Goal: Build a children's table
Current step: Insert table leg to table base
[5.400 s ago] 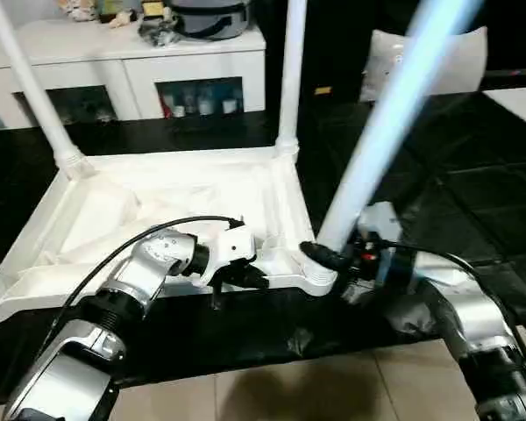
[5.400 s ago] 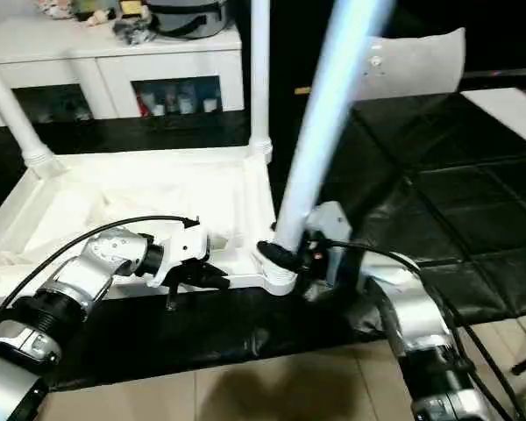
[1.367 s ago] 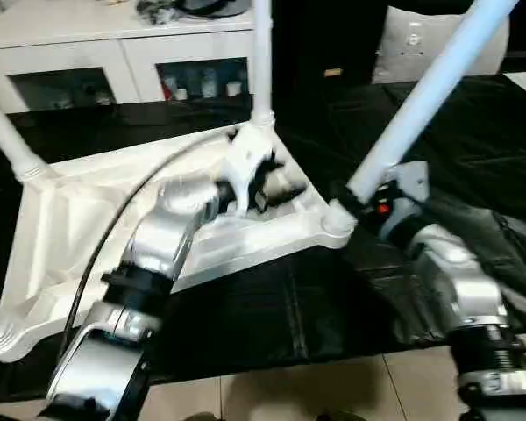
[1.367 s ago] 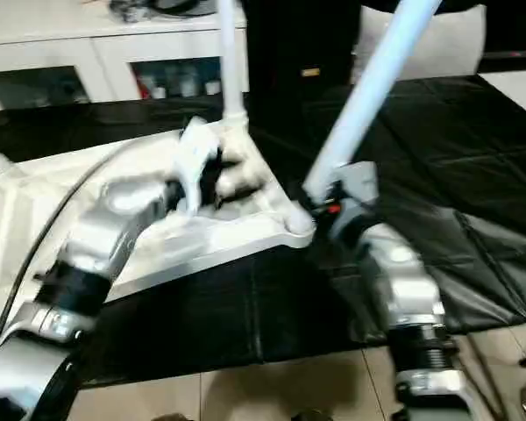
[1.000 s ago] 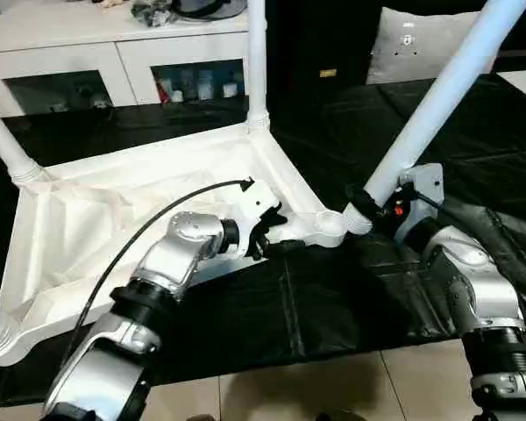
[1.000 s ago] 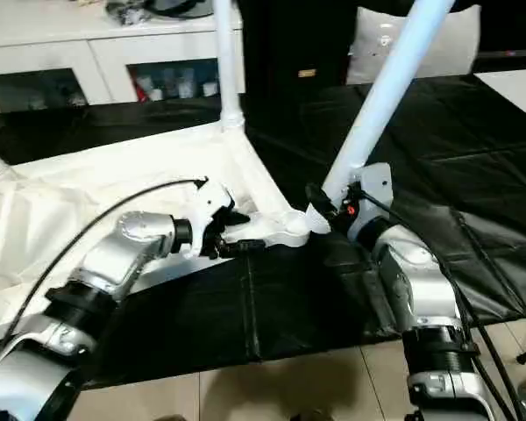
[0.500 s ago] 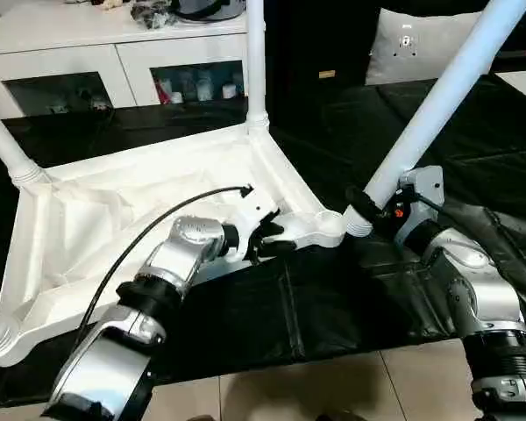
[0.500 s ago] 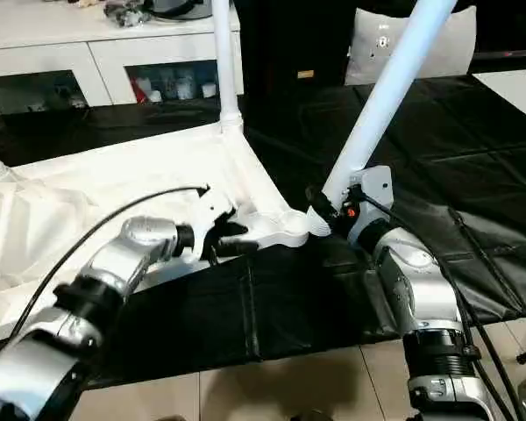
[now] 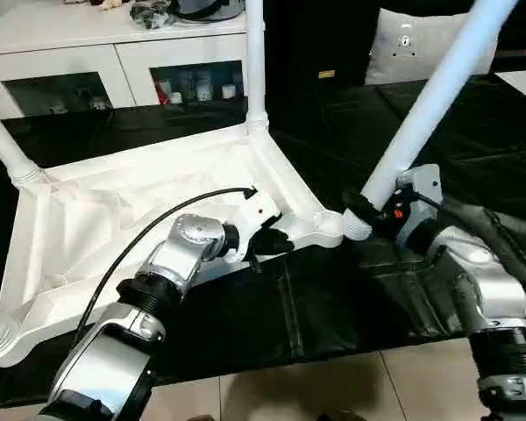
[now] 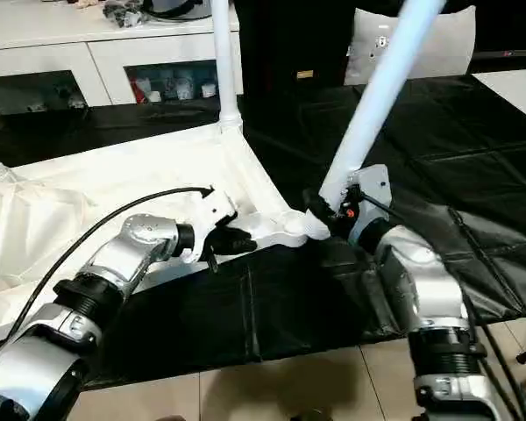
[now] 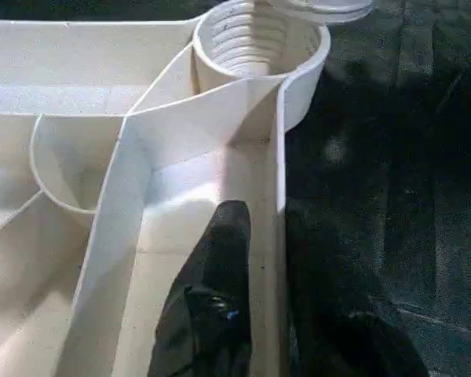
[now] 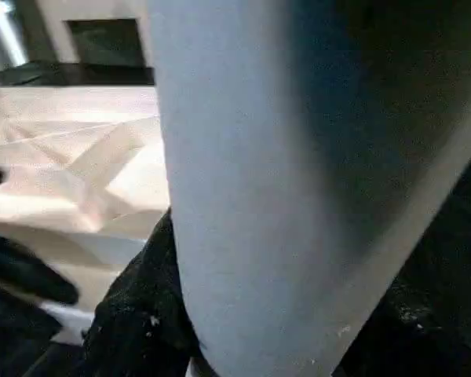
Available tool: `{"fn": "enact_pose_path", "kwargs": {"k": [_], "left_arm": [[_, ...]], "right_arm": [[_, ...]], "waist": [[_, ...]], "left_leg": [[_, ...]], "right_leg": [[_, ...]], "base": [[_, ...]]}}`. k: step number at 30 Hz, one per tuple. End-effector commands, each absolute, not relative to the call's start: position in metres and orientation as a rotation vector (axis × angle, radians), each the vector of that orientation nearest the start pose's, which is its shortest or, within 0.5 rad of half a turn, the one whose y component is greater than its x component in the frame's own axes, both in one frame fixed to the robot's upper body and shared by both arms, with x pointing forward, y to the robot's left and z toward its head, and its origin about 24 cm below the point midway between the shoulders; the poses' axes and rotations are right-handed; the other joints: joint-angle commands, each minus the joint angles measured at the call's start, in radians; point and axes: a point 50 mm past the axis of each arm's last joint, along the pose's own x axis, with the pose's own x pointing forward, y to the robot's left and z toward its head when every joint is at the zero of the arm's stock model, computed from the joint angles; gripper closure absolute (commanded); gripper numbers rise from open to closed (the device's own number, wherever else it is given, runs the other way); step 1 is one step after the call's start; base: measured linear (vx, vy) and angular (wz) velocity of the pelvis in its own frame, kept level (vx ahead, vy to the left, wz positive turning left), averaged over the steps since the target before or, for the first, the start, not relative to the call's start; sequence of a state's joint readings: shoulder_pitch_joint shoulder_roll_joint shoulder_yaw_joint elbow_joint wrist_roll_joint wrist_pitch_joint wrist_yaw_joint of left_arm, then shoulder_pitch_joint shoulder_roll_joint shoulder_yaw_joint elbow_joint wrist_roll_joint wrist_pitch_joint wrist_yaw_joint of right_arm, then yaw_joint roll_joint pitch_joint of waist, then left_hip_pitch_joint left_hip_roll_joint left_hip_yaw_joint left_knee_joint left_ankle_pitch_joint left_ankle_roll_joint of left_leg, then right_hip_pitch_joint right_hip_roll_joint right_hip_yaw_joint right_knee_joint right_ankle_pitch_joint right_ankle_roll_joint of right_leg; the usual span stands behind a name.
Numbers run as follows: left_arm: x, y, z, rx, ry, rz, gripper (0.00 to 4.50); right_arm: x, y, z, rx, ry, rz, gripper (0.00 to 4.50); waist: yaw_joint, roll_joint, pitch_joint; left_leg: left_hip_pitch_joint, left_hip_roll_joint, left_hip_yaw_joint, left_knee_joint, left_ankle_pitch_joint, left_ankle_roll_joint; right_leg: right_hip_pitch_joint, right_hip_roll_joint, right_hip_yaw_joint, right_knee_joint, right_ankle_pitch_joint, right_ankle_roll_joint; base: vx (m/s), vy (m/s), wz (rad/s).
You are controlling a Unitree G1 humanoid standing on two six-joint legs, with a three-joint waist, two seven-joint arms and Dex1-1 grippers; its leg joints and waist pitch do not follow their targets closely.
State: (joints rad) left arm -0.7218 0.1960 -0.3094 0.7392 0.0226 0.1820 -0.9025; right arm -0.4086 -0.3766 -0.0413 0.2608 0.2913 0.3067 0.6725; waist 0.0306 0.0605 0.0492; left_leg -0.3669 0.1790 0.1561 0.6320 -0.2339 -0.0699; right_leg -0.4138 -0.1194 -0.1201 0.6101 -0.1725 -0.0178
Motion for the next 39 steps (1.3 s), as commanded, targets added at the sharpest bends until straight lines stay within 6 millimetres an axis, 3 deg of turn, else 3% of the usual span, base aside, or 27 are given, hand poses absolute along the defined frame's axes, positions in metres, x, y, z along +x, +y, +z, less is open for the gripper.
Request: {"fn": "enact_pose_path", "kwargs": {"k": [1, 3, 4, 6, 11, 15, 20, 26, 30, 37, 39], "left_arm": [[0.340, 0.092, 0.047, 0.418, 0.477, -1.118, 4.03], [0.340, 0.093, 0.046, 0.431, 0.479, -1.122, 4.14], [0.339, 0.093, 0.046, 0.442, 0.481, -1.131, 4.34], [0.338, 0.094, 0.046, 0.451, 0.484, -1.150, 4.48], [0.326, 0.099, 0.047, 0.494, 0.478, -1.302, 4.50], [0.316, 0.101, 0.050, 0.501, 0.446, -1.406, 4.50], [0.315, 0.102, 0.050, 0.507, 0.437, -1.401, 4.50], [0.312, 0.102, 0.048, 0.509, 0.450, -1.398, 4.50], [0.311, 0.102, 0.047, 0.510, 0.453, -1.403, 4.50], [0.309, 0.102, 0.045, 0.513, 0.456, -1.405, 4.50], [0.309, 0.102, 0.045, 0.514, 0.457, -1.404, 4.50]], "right_arm": [[0.319, -0.177, 0.102, -0.015, 0.163, 0.751, 2.62], [0.319, -0.176, 0.104, -0.015, 0.170, 0.770, 2.62], [0.318, -0.175, 0.105, -0.026, 0.183, 0.795, 2.62], [0.319, -0.175, 0.107, -0.029, 0.194, 0.820, 2.62], [0.321, -0.174, 0.110, -0.031, 0.219, 0.865, 2.62], [0.319, -0.174, 0.103, -0.030, 0.274, 0.896, 2.62], [0.313, -0.172, 0.090, -0.035, 0.348, 0.932, 2.62], [0.313, -0.165, 0.089, -0.022, 0.357, 0.970, 2.62], [0.313, -0.159, 0.087, -0.025, 0.367, 1.001, 2.62], [0.318, -0.155, 0.079, -0.046, 0.405, 1.005, 2.62], [0.319, -0.154, 0.076, -0.071, 0.416, 1.004, 2.62]], "waist": [[0.004, -0.011, -0.070], [0.001, -0.009, -0.069], [0.001, -0.016, -0.069], [0.003, -0.012, -0.069], [0.004, -0.013, -0.073], [0.010, -0.011, -0.072], [0.019, -0.012, -0.068], [0.021, -0.013, -0.069], [0.021, -0.017, -0.070], [0.022, -0.016, -0.070], [0.021, -0.020, -0.071]], "left_leg": [[-0.010, 0.034, -0.006, -0.079, -0.073, 0.135], [-0.009, 0.037, -0.006, -0.080, -0.083, 0.128], [-0.009, 0.036, -0.005, -0.080, -0.084, 0.122], [-0.010, 0.037, -0.006, -0.080, -0.075, 0.119], [-0.012, 0.039, -0.008, -0.078, -0.038, 0.122], [-0.004, 0.043, -0.002, -0.080, -0.050, 0.116], [-0.002, 0.044, 0.000, -0.084, -0.071, 0.093], [-0.003, 0.043, -0.001, -0.085, -0.077, 0.079], [-0.003, 0.043, 0.000, -0.084, -0.060, 0.083], [-0.003, 0.043, 0.000, -0.084, -0.058, 0.078], [-0.003, 0.043, 0.000, -0.084, -0.056, 0.078]], "right_leg": [[0.081, -0.036, 0.048, -0.074, -0.166, -0.230], [0.078, -0.038, 0.049, -0.076, -0.188, -0.225], [0.079, -0.036, 0.049, -0.077, -0.194, -0.222], [0.078, -0.038, 0.050, -0.075, -0.189, -0.224], [0.079, -0.039, 0.051, -0.065, -0.138, -0.238], [0.072, -0.038, 0.054, -0.065, -0.144, -0.248], [0.072, -0.038, 0.055, -0.068, -0.178, -0.237], [0.074, -0.039, 0.056, -0.069, -0.189, -0.226], [0.073, -0.037, 0.056, -0.066, -0.174, -0.227], [0.072, -0.039, 0.056, -0.067, -0.182, -0.229], [0.072, -0.039, 0.056, -0.065, -0.174, -0.230]], "base": [[0.000, 0.000, 0.00], [0.000, 0.000, 0.00], [0.000, 0.000, 0.00], [0.000, 0.000, 0.00], [0.000, 0.000, 0.00], [0.000, 0.000, 0.00], [0.000, 0.000, 0.00], [0.000, 0.000, 0.00], [0.000, 0.000, 0.00], [0.000, 0.000, 0.00], [0.000, 0.000, 0.00]]}}
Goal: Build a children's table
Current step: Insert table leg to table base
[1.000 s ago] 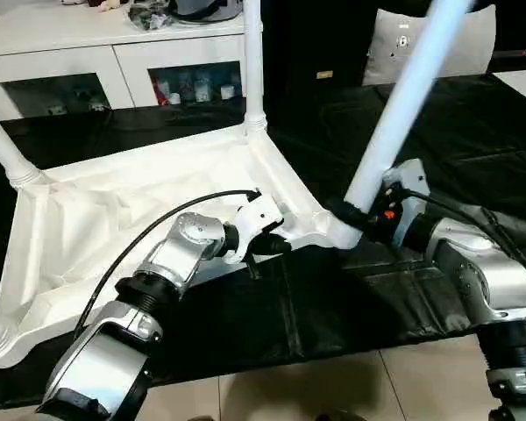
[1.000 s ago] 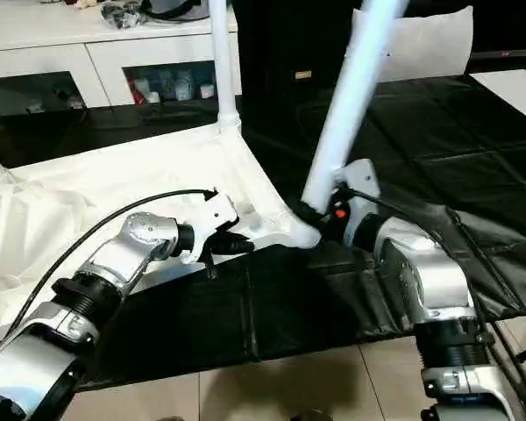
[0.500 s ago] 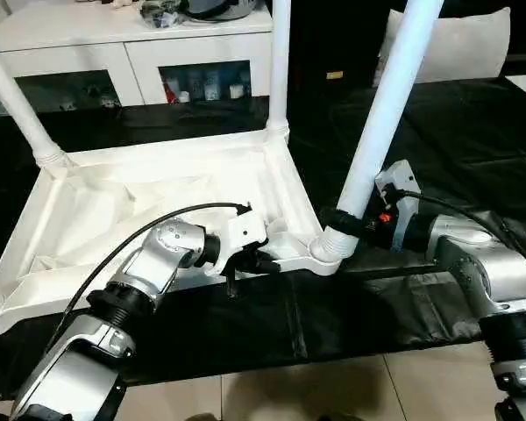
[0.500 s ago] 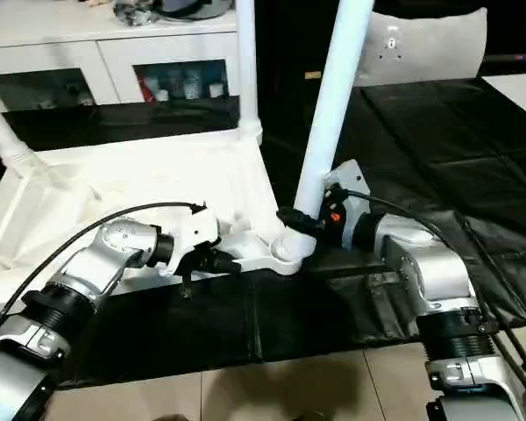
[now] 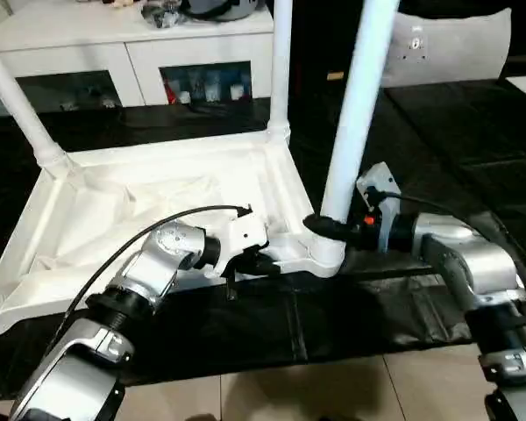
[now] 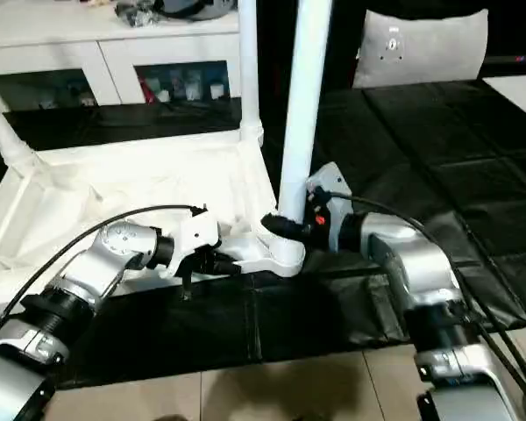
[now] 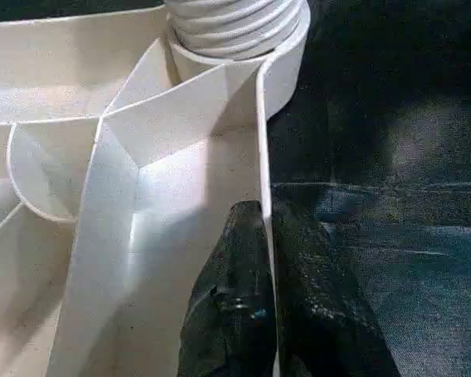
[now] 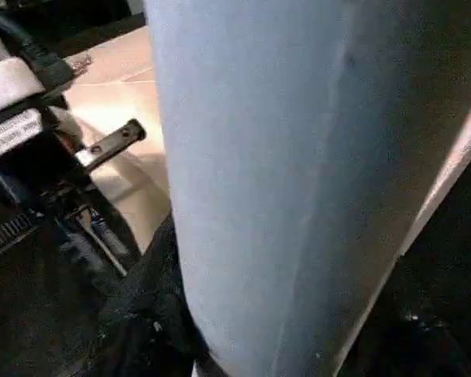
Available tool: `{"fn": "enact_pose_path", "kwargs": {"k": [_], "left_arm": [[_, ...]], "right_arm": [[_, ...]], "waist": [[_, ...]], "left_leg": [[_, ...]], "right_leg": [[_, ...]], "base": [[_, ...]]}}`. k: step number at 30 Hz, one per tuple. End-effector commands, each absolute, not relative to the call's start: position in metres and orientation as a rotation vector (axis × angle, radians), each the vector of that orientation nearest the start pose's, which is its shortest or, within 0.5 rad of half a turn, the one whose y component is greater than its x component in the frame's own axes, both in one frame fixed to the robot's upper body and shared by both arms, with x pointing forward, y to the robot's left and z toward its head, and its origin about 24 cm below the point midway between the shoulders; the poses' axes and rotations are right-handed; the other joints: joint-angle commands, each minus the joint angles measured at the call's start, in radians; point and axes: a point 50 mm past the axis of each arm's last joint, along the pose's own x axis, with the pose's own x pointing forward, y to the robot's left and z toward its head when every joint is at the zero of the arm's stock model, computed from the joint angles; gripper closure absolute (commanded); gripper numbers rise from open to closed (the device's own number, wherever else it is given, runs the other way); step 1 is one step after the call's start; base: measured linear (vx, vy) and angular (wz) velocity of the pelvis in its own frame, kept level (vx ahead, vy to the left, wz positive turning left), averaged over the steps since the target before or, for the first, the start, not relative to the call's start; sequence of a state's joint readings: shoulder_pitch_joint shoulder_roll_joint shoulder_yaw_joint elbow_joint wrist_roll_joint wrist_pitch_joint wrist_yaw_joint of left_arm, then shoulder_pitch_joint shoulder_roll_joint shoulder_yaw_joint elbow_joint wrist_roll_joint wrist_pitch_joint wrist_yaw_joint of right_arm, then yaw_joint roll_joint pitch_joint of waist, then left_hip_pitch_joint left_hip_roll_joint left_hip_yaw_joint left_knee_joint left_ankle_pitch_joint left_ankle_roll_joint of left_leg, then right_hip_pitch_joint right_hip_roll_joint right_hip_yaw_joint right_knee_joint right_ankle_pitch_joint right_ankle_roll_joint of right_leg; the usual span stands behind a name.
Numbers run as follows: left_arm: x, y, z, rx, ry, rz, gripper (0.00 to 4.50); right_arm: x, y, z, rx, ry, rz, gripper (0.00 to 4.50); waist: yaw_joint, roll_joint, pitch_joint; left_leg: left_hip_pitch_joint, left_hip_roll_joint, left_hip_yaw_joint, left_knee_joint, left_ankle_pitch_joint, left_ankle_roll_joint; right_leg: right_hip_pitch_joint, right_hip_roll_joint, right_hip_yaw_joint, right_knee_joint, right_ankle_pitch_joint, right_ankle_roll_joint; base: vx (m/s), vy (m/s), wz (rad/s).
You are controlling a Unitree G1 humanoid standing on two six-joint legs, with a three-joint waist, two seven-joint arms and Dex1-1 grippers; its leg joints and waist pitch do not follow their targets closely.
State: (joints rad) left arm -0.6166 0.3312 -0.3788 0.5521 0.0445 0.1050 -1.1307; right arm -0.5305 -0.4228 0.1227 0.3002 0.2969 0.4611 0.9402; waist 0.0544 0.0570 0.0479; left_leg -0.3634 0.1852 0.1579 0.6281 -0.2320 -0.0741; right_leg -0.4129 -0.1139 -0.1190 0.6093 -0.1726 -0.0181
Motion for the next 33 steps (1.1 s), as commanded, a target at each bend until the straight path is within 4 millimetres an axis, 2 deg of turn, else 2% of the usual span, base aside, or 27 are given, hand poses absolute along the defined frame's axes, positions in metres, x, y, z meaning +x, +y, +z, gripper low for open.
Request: {"fn": "enact_pose_path", "kwargs": {"k": [1, 6, 11, 12, 13, 15, 16, 17, 18, 20, 21, 23, 26, 27, 29, 32, 33], "left_arm": [[0.308, 0.102, 0.045, 0.514, 0.457, -1.402, 4.50], [0.308, 0.103, 0.045, 0.508, 0.457, -1.396, 4.50], [0.308, 0.103, 0.045, 0.489, 0.453, -1.385, 4.50], [0.308, 0.102, 0.045, 0.483, 0.452, -1.382, 4.50], [0.308, 0.102, 0.045, 0.479, 0.451, -1.380, 4.50], [0.308, 0.102, 0.045, 0.464, 0.447, -1.372, 4.50], [0.309, 0.101, 0.046, 0.459, 0.445, -1.366, 4.50], [0.310, 0.101, 0.046, 0.456, 0.444, -1.362, 4.50], [0.310, 0.101, 0.046, 0.454, 0.442, -1.358, 4.50], [0.311, 0.100, 0.046, 0.451, 0.441, -1.353, 4.50], [0.311, 0.099, 0.046, 0.447, 0.439, -1.348, 4.50], [0.312, 0.099, 0.047, 0.446, 0.438, -1.342, 4.50], [0.313, 0.099, 0.047, 0.449, 0.439, -1.337, 4.50], [0.314, 0.100, 0.047, 0.454, 0.441, -1.338, 4.50], [0.314, 0.100, 0.047, 0.466, 0.443, -1.343, 4.50], [0.314, 0.102, 0.046, 0.486, 0.449, -1.350, 4.50], [0.314, 0.102, 0.046, 0.494, 0.451, -1.354, 4.50]], "right_arm": [[0.319, -0.154, 0.075, -0.082, 0.421, 1.003, 2.62], [0.321, -0.157, 0.073, -0.038, 0.406, 0.974, 2.62], [0.318, -0.166, 0.068, 0.153, 0.384, 0.938, 2.63], [0.316, -0.169, 0.065, 0.191, 0.382, 0.925, 2.63], [0.314, -0.171, 0.063, 0.214, 0.383, 0.917, 2.63], [0.309, -0.176, 0.055, 0.267, 0.382, 0.892, 2.63], [0.305, -0.176, 0.051, 0.286, 0.375, 0.879, 2.63], [0.304, -0.177, 0.049, 0.296, 0.369, 0.869, 2.63], [0.301, -0.177, 0.045, 0.308, 0.358, 0.854, 2.63], [0.298, -0.177, 0.042, 0.322, 0.341, 0.835, 2.63], [0.295, -0.176, 0.038, 0.336, 0.320, 0.806, 2.63], [0.291, -0.176, 0.034, 0.328, 0.306, 0.783, 2.63], [0.287, -0.178, 0.030, 0.209, 0.304, 0.764, 2.63], [0.286, -0.180, 0.029, 0.123, 0.317, 0.756, 2.63], [0.286, -0.180, 0.028, 0.057, 0.327, 0.766, 2.63], [0.288, -0.180, 0.029, -0.021, 0.346, 0.780, 2.63], [0.289, -0.180, 0.030, -0.043, 0.352, 0.791, 2.63]], "waist": [[-0.002, -0.016, -0.069], [-0.005, -0.014, -0.067], [-0.007, -0.015, -0.067], [-0.006, -0.009, -0.068], [-0.006, -0.011, -0.069], [-0.001, -0.008, -0.071], [0.000, 0.000, -0.072], [0.001, -0.006, -0.073], [0.001, -0.005, -0.073], [0.001, -0.004, -0.072], [0.001, 0.003, -0.071], [0.000, 0.005, -0.067], [-0.004, 0.007, -0.064], [-0.005, 0.014, -0.065], [-0.009, 0.012, -0.065], [-0.012, 0.021, -0.066], [-0.015, 0.017, -0.065]], "left_leg": [[-0.007, 0.037, -0.002, -0.080, -0.054, 0.084], [-0.006, 0.038, -0.001, -0.082, -0.077, 0.079], [-0.002, 0.037, -0.002, -0.086, -0.105, 0.069], [-0.001, 0.038, -0.002, -0.086, -0.101, 0.072], [-0.001, 0.039, -0.002, -0.086, -0.097, 0.073], [-0.001, 0.038, -0.001, -0.084, -0.073, 0.081], [0.000, 0.038, -0.002, -0.084, -0.068, 0.082], [0.001, 0.039, -0.002, -0.083, -0.058, 0.089], [0.000, 0.039, -0.001, -0.084, -0.052, 0.093], [-0.001, 0.038, -0.001, -0.085, -0.064, 0.094], [0.001, 0.038, 0.000, -0.086, -0.081, 0.088], [0.002, 0.036, -0.001, -0.092, -0.126, 0.074], [0.006, 0.035, -0.002, -0.098, -0.176, 0.053], [0.005, 0.036, -0.005, -0.100, -0.169, 0.049], [0.005, 0.035, -0.005, -0.100, -0.169, 0.049], [0.005, 0.035, -0.007, -0.102, -0.186, 0.054], [0.003, 0.035, -0.008, -0.103, -0.193, 0.056]], "right_leg": [[0.072, -0.044, 0.055, -0.063, -0.169, -0.230], [0.071, -0.043, 0.055, -0.068, -0.193, -0.225], [0.073, -0.044, 0.056, -0.072, -0.216, -0.221], [0.073, -0.045, 0.056, -0.071, -0.206, -0.225], [0.073, -0.044, 0.056, -0.072, -0.198, -0.226], [0.073, -0.044, 0.055, -0.068, -0.160, -0.237], [0.074, -0.044, 0.054, -0.067, -0.150, -0.238], [0.074, -0.044, 0.054, -0.066, -0.127, -0.243], [0.074, -0.044, 0.054, -0.066, -0.116, -0.244], [0.075, -0.044, 0.053, -0.069, -0.137, -0.240], [0.074, -0.044, 0.052, -0.075, -0.162, -0.231], [0.075, -0.045, 0.050, -0.083, -0.229, -0.212], [0.072, -0.044, 0.050, -0.096, -0.314, -0.175], [0.074, -0.045, 0.049, -0.096, -0.319, -0.165], [0.074, -0.041, 0.049, -0.096, -0.310, -0.161], [0.074, -0.042, 0.050, -0.095, -0.303, -0.169], [0.075, -0.041, 0.049, -0.097, -0.303, -0.169]], "base": [[0.000, 0.000, 0.00], [0.000, 0.000, 0.00], [0.000, 0.000, 0.00], [0.000, 0.000, 0.00], [0.000, 0.000, 0.00], [0.000, 0.000, 0.00], [0.000, 0.000, 0.00], [0.000, 0.000, 0.00], [0.000, 0.000, 0.00], [0.000, 0.000, 0.00], [0.000, 0.000, 0.00], [0.000, 0.000, 0.00], [0.000, 0.000, 0.00], [0.000, 0.000, 0.00], [0.000, 0.000, 0.00], [0.000, 0.000, 0.00], [0.000, 0.000, 0.00]]}}
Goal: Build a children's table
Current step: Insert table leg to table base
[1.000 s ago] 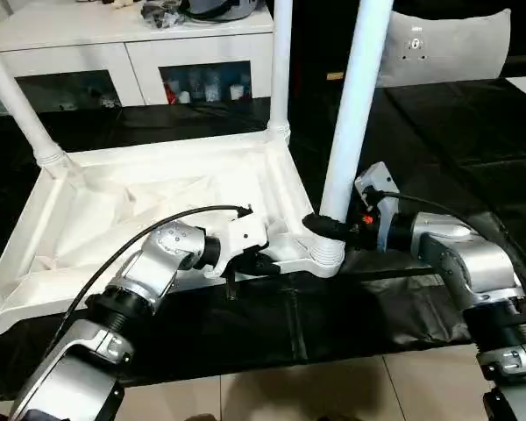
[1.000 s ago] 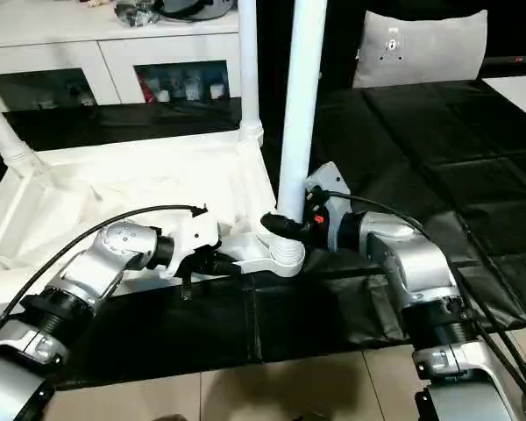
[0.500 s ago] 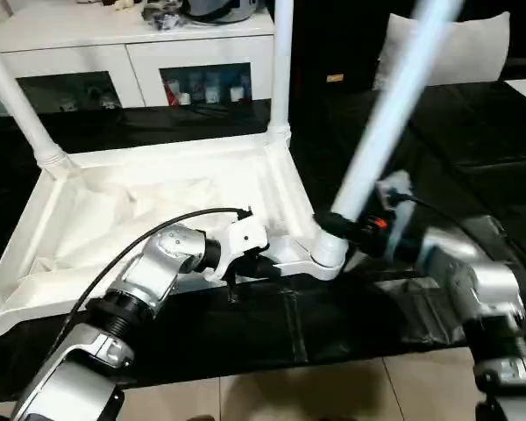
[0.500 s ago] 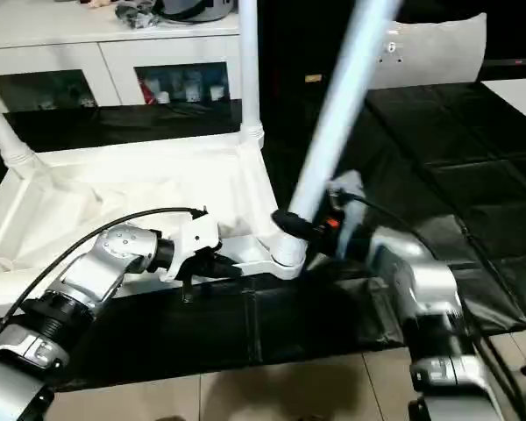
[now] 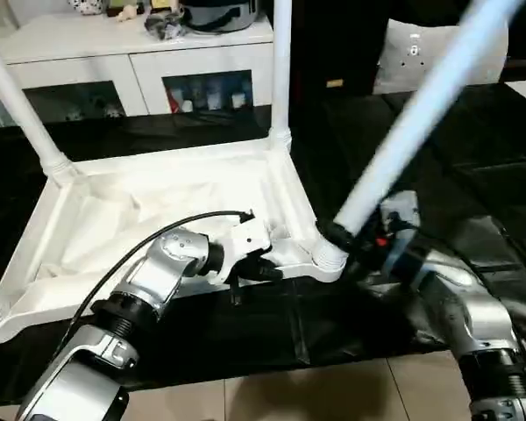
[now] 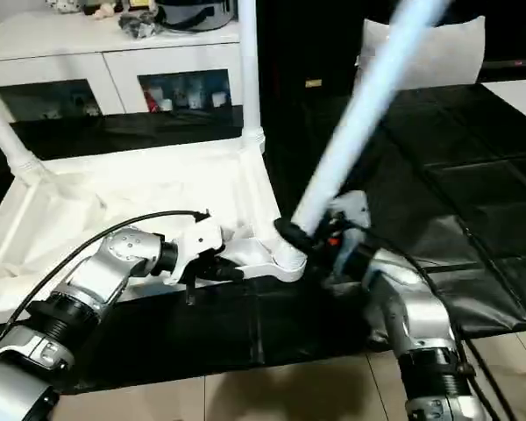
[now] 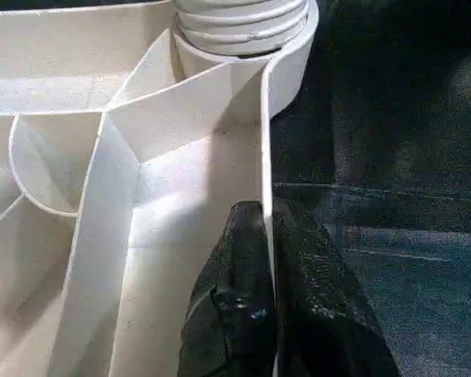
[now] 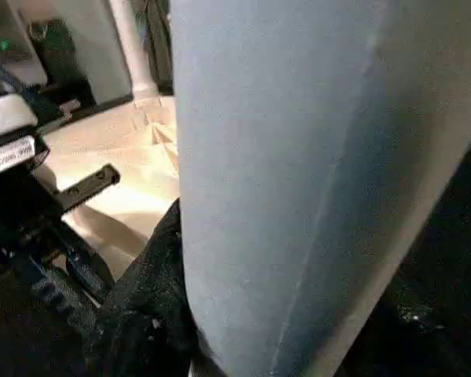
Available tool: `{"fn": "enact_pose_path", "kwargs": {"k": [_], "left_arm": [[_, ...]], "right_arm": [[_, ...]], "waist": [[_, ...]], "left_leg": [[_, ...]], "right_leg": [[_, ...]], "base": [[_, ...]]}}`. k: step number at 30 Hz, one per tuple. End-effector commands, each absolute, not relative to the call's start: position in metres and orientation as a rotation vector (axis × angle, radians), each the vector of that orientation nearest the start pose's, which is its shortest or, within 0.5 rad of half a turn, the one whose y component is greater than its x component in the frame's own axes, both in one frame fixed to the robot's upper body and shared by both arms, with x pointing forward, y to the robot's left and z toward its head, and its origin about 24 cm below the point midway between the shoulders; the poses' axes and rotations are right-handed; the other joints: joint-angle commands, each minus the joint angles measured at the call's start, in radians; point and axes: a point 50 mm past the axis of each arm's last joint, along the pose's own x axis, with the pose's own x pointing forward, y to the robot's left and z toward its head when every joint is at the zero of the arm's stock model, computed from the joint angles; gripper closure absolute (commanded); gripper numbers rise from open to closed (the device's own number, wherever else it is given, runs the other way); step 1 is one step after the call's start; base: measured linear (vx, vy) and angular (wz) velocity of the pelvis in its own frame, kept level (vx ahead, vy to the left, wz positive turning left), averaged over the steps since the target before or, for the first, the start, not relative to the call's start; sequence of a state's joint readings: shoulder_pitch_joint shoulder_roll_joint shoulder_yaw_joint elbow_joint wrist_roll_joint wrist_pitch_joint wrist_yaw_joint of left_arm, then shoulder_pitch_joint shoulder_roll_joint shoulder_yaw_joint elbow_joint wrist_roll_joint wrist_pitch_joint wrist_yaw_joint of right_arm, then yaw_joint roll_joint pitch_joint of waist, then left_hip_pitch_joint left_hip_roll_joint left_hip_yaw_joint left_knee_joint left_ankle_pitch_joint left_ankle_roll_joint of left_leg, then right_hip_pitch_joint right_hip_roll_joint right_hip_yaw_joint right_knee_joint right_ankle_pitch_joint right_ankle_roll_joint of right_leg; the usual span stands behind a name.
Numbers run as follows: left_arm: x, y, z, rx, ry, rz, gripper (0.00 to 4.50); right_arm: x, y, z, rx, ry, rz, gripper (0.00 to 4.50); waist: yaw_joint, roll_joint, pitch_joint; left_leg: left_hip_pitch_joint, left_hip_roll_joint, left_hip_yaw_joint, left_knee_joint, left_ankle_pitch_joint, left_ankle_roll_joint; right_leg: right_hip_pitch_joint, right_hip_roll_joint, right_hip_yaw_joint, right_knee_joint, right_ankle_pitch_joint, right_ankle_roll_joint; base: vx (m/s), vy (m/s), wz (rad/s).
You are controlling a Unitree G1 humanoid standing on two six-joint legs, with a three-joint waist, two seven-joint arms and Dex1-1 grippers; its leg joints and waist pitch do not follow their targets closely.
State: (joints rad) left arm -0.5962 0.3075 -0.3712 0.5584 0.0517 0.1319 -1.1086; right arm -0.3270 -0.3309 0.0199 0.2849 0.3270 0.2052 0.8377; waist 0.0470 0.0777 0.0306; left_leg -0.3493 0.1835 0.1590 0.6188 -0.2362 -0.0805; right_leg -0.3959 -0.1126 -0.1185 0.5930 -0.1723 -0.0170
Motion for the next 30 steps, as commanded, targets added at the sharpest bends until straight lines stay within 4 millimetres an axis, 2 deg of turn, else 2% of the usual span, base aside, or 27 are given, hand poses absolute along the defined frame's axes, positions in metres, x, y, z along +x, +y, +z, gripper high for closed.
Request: {"fn": "enact_pose_path", "kwargs": {"k": [1, 7, 12, 19, 20, 26, 28, 30], "left_arm": [[0.314, 0.103, 0.047, 0.503, 0.452, -1.357, 4.50], [0.315, 0.105, 0.048, 0.542, 0.456, -1.379, 4.50], [0.320, 0.108, 0.052, 0.567, 0.456, -1.384, 4.50], [0.328, 0.111, 0.058, 0.576, 0.455, -1.368, 4.50], [0.330, 0.112, 0.059, 0.569, 0.456, -1.361, 4.50], [0.332, 0.114, 0.060, 0.525, 0.471, -1.342, 4.50], [0.330, 0.116, 0.060, 0.476, 0.480, -1.310, 4.50], [0.329, 0.116, 0.060, 0.458, 0.481, -1.297, 4.50]], "right_arm": [[0.290, -0.179, 0.031, -0.047, 0.362, 0.801, 2.63], [0.290, -0.173, 0.028, -0.137, 0.465, 0.897, 2.63], [0.291, -0.168, 0.025, -0.187, 0.507, 0.940, 2.63], [0.286, -0.160, 0.023, -0.163, 0.521, 0.956, 2.63], [0.284, -0.159, 0.022, -0.155, 0.519, 0.951, 2.63], [0.287, -0.155, 0.022, -0.081, 0.488, 0.861, 2.63], [0.292, -0.153, 0.021, -0.061, 0.476, 0.759, 2.63], [0.293, -0.153, 0.021, -0.057, 0.473, 0.731, 2.63]], "waist": [[-0.010, -0.004, -0.048], [-0.021, -0.003, -0.044], [-0.022, -0.006, -0.045], [-0.024, -0.007, -0.042], [-0.023, -0.003, -0.041], [-0.025, -0.003, -0.042], [-0.027, -0.002, -0.040], [-0.032, -0.002, -0.037]], "left_leg": [[-0.011, 0.035, -0.009, -0.093, -0.191, 0.065], [-0.011, 0.036, -0.012, -0.097, -0.239, 0.059], [-0.011, 0.037, -0.012, -0.097, -0.229, 0.063], [-0.009, 0.037, -0.013, -0.099, -0.257, 0.056], [-0.009, 0.038, -0.014, -0.100, -0.259, 0.054], [-0.011, 0.039, -0.015, -0.103, -0.258, 0.046], [-0.010, 0.040, -0.016, -0.106, -0.270, 0.037], [-0.009, 0.038, -0.017, -0.108, -0.298, 0.027]], "right_leg": [[0.059, -0.042, 0.048, -0.081, -0.304, -0.170], [0.057, -0.042, 0.049, -0.085, -0.355, -0.163], [0.058, -0.044, 0.051, -0.082, -0.313, -0.181], [0.055, -0.045, 0.052, -0.090, -0.380, -0.160], [0.054, -0.045, 0.052, -0.090, -0.381, -0.158], [0.055, -0.047, 0.053, -0.087, -0.355, -0.169], [0.053, -0.047, 0.053, -0.088, -0.370, -0.167], [0.052, -0.048, 0.050, -0.092, -0.411, -0.154]], "base": [[0.000, 0.000, 0.00], [0.000, 0.000, 0.00], [0.000, 0.000, 0.00], [0.000, 0.000, 0.00], [0.000, 0.000, 0.00], [0.000, 0.000, 0.00], [0.000, 0.000, 0.00], [0.000, 0.000, 0.00]]}}
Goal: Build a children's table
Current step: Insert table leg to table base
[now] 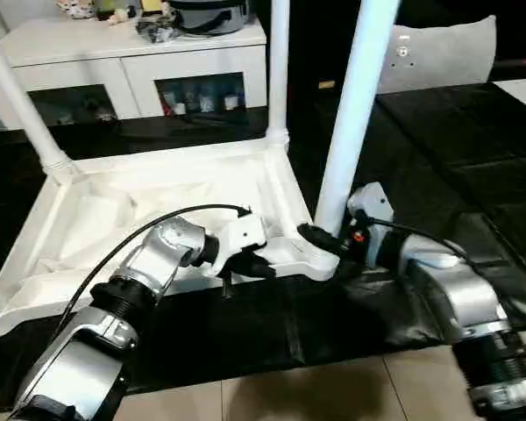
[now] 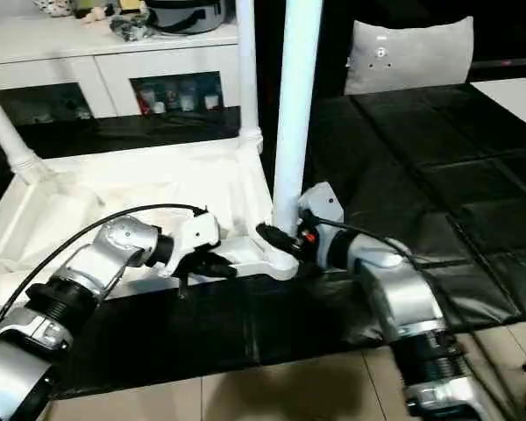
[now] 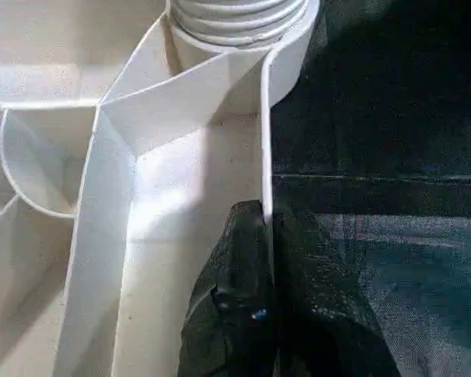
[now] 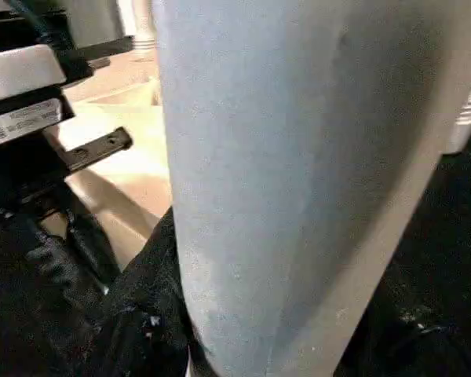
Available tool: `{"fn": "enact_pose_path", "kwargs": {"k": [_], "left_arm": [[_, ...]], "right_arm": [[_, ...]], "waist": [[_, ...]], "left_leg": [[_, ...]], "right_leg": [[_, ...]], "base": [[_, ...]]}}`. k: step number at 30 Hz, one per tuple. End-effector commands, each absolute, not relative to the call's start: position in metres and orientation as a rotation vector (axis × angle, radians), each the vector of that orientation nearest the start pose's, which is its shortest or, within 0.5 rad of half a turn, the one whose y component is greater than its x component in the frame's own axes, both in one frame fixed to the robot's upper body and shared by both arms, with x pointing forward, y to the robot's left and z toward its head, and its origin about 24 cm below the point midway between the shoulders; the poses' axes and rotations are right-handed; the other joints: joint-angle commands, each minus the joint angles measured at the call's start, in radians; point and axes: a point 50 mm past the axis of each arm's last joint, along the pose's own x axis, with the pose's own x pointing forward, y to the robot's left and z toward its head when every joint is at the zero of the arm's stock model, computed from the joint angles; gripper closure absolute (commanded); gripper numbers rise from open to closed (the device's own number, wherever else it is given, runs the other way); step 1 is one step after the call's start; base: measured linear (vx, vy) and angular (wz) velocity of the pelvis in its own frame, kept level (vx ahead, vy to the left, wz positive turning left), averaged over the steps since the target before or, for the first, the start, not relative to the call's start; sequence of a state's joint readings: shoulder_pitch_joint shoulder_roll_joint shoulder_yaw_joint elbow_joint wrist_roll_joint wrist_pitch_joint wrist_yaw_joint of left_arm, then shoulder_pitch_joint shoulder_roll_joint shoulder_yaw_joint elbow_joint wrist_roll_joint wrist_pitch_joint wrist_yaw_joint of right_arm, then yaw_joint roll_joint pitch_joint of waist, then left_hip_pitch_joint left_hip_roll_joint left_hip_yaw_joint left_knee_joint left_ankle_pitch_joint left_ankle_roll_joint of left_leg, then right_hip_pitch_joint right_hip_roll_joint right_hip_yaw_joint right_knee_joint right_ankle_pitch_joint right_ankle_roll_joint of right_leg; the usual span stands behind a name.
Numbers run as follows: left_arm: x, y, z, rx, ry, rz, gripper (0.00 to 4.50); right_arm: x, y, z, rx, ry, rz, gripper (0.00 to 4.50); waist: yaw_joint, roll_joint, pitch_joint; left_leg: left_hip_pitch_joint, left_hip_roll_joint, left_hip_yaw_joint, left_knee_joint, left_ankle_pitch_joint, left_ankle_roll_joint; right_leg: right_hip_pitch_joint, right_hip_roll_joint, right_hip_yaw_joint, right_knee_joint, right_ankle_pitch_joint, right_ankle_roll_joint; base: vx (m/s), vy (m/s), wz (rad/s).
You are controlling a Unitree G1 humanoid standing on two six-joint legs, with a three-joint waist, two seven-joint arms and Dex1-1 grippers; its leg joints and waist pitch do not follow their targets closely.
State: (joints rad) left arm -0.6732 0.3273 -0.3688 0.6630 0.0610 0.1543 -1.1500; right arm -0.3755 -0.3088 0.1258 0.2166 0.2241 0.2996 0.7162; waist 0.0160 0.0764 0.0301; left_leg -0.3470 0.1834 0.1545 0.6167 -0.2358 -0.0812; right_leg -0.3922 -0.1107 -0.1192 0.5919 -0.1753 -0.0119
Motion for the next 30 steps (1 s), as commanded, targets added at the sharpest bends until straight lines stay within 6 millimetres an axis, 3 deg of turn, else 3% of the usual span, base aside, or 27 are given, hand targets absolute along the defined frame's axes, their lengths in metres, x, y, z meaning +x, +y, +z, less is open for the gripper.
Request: {"fn": "enact_pose_path", "kwargs": {"k": [1, 3, 4, 5, 6, 7, 9, 11, 13, 14, 15, 20, 21, 23, 26, 27, 30], "left_arm": [[0.325, 0.113, 0.061, 0.369, 0.478, -1.233, 4.50], [0.323, 0.110, 0.061, 0.327, 0.478, -1.210, 4.50], [0.314, 0.099, 0.062, 0.266, 0.472, -1.182, 4.50], [0.312, 0.097, 0.062, 0.262, 0.471, -1.180, 4.50], [0.309, 0.092, 0.062, 0.254, 0.469, -1.177, 4.50], [0.306, 0.085, 0.062, 0.248, 0.463, -1.166, 4.50], [0.302, 0.063, 0.063, 0.246, 0.438, -1.111, 4.50], [0.301, 0.056, 0.064, 0.249, 0.426, -1.089, 4.50], [0.303, 0.044, 0.066, 0.273, 0.404, -1.019, 4.50], [0.303, 0.035, 0.067, 0.288, 0.389, -0.975, 4.50], [0.304, 0.031, 0.068, 0.293, 0.378, -0.960, 4.50], [0.307, 0.046, 0.068, 0.388, 0.346, -0.934, 4.50], [0.308, 0.051, 0.067, 0.412, 0.338, -0.939, 4.50], [0.310, 0.059, 0.066, 0.442, 0.327, -0.950, 4.50], [0.318, 0.080, 0.063, 0.490, 0.328, -0.912, 4.50], [0.321, 0.087, 0.062, 0.500, 0.329, -0.892, 4.50], [0.328, 0.100, 0.063, 0.500, 0.330, -0.857, 4.50]], "right_arm": [[0.298, -0.149, 0.021, -0.031, 0.464, 0.628, 2.63], [0.301, -0.148, 0.021, -0.020, 0.462, 0.577, 2.63], [0.308, -0.145, 0.021, 0.006, 0.468, 0.482, 2.63], [0.310, -0.144, 0.021, 0.008, 0.469, 0.469, 2.63], [0.312, -0.143, 0.020, 0.012, 0.472, 0.444, 2.63], [0.316, -0.142, 0.020, 0.013, 0.475, 0.408, 2.63], [0.327, -0.137, 0.021, 0.020, 0.482, 0.335, 2.63], [0.330, -0.135, 0.022, 0.023, 0.482, 0.321, 2.63], [0.333, -0.130, 0.023, 0.009, 0.486, 0.305, 2.63], [0.335, -0.125, 0.025, -0.015, 0.483, 0.299, 2.63], [0.337, -0.122, 0.027, -0.040, 0.468, 0.299, 2.63], [0.341, -0.123, 0.040, -0.006, 0.355, 0.297, 2.63], [0.343, -0.125, 0.045, 0.018, 0.310, 0.287, 2.63], [0.345, -0.129, 0.054, 0.065, 0.233, 0.269, 2.63], [0.343, -0.142, 0.072, 0.136, 0.091, 0.263, 2.63], [0.342, -0.146, 0.078, 0.155, 0.047, 0.259, 2.63], [0.336, -0.156, 0.090, 0.199, -0.037, 0.266, 2.63]], "waist": [[-0.006, -0.002, -0.034], [-0.018, -0.001, -0.031], [-0.024, -0.008, -0.031], [-0.037, -0.004, -0.029], [-0.041, -0.010, -0.032], [-0.046, -0.008, -0.032], [-0.048, -0.011, -0.042], [-0.039, -0.010, -0.046], [-0.033, -0.025, -0.048], [-0.034, -0.025, -0.048], [-0.028, -0.024, -0.049], [-0.019, -0.021, -0.047], [-0.020, -0.015, -0.047], [-0.025, -0.021, -0.049], [-0.024, -0.018, -0.053], [-0.024, -0.022, -0.053], [-0.020, -0.017, -0.056]], "left_leg": [[-0.010, 0.040, -0.013, -0.107, -0.320, 0.021], [-0.013, 0.042, -0.018, -0.111, -0.340, 0.008], [-0.011, 0.038, -0.019, -0.109, -0.358, 0.011], [-0.020, 0.039, -0.024, -0.112, -0.353, 0.008], [-0.021, 0.039, -0.024, -0.111, -0.348, 0.009], [-0.018, 0.037, -0.023, -0.110, -0.343, 0.015], [-0.020, 0.040, -0.016, -0.105, -0.259, 0.023], [-0.021, 0.035, -0.009, -0.100, -0.183, 0.048], [-0.021, 0.033, -0.003, -0.095, -0.123, 0.075], [-0.025, 0.033, -0.003, -0.093, -0.088, 0.087], [-0.021, 0.033, -0.001, -0.089, -0.070, 0.098], [-0.021, 0.034, -0.003, -0.094, -0.105, 0.100], [-0.021, 0.034, -0.004, -0.096, -0.121, 0.095], [-0.024, 0.034, -0.004, -0.094, -0.112, 0.091], [-0.023, 0.033, -0.003, -0.088, -0.076, 0.115], [-0.024, 0.032, -0.001, -0.085, -0.056, 0.130], [-0.022, 0.033, -0.003, -0.081, -0.003, 0.157]], "right_leg": [[0.045, -0.050, 0.052, -0.091, -0.437, -0.153], [0.044, -0.053, 0.051, -0.092, -0.473, -0.146], [0.040, -0.050, 0.048, -0.099, -0.514, -0.126], [0.043, -0.053, 0.049, -0.094, -0.508, -0.131], [0.043, -0.053, 0.048, -0.096, -0.509, -0.126], [0.038, -0.050, 0.048, -0.100, -0.504, -0.127], [0.042, -0.050, 0.053, -0.089, -0.374, -0.175], [0.048, -0.045, 0.053, -0.086, -0.277, -0.191], [0.051, -0.044, 0.053, -0.082, -0.212, -0.203], [0.055, -0.044, 0.053, -0.075, -0.184, -0.215], [0.054, -0.045, 0.052, -0.079, -0.187, -0.218], [0.052, -0.043, 0.051, -0.081, -0.227, -0.197], [0.052, -0.044, 0.051, -0.082, -0.236, -0.189], [0.054, -0.043, 0.051, -0.077, -0.205, -0.192], [0.054, -0.044, 0.051, -0.070, -0.146, -0.211], [0.055, -0.041, 0.051, -0.068, -0.119, -0.216], [0.055, -0.041, 0.052, -0.058, -0.071, -0.224]], "base": [[0.000, 0.000, 0.00], [0.000, 0.000, 0.00], [0.000, 0.000, 0.00], [0.000, 0.000, 0.00], [0.000, 0.000, 0.00], [0.000, 0.000, 0.00], [0.000, 0.000, 0.00], [0.000, 0.000, 0.00], [0.000, 0.000, 0.00], [0.000, 0.000, 0.00], [0.000, 0.000, 0.00], [0.000, 0.000, 0.00], [0.000, 0.000, 0.00], [0.000, 0.000, 0.00], [0.000, 0.000, 0.00], [0.000, 0.000, 0.00], [0.000, 0.000, 0.00]]}}
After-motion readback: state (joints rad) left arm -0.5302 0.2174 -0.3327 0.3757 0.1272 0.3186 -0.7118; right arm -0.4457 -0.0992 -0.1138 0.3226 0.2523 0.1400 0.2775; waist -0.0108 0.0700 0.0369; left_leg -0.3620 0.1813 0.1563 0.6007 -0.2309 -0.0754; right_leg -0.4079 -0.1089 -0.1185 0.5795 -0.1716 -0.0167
